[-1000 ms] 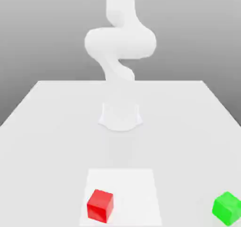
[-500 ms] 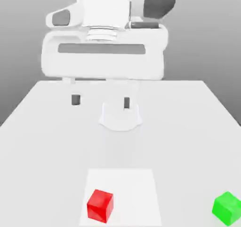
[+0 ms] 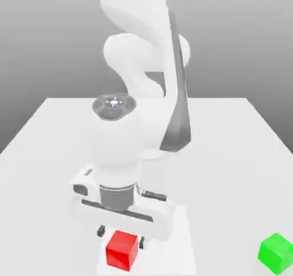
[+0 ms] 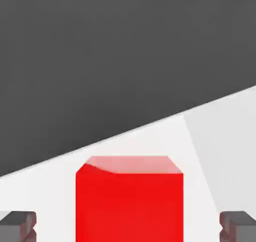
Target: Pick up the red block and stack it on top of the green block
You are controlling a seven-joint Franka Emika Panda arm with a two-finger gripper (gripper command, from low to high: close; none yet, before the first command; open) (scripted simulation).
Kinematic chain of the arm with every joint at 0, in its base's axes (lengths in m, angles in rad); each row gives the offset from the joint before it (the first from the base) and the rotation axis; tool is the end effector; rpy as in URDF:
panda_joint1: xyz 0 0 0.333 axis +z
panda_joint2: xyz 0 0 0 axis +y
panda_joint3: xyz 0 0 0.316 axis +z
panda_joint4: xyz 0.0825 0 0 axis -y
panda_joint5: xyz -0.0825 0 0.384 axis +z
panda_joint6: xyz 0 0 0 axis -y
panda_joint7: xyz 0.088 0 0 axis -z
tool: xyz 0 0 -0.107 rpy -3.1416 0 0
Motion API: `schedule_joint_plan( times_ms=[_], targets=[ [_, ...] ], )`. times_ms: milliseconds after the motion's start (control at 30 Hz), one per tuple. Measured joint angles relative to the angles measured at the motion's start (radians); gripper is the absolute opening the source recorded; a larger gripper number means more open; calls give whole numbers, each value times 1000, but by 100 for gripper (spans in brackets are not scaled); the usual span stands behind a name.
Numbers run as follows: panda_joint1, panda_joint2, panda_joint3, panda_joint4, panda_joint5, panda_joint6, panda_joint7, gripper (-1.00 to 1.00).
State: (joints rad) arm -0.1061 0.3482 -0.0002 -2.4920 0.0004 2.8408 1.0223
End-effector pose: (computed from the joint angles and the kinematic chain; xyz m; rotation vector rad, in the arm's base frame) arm 0.4636 -0.0495 0.1527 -2.6540 1.6805 -0.0008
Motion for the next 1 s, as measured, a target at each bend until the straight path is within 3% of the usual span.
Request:
schedule_joint_plan(
  times_ms=[200, 367, 833, 967, 1000],
  targets=[
    [-1, 9, 1, 1, -2, 8, 2, -100],
    [-4, -142, 7, -21, -3, -121, -1, -100],
    [247, -97, 336, 189, -142, -306, -482, -100],
    [302, 17, 320, 215, -223, -228, -475, -100],
    [314, 46, 307, 218, -242, -202, -464, 100]
  ],
)
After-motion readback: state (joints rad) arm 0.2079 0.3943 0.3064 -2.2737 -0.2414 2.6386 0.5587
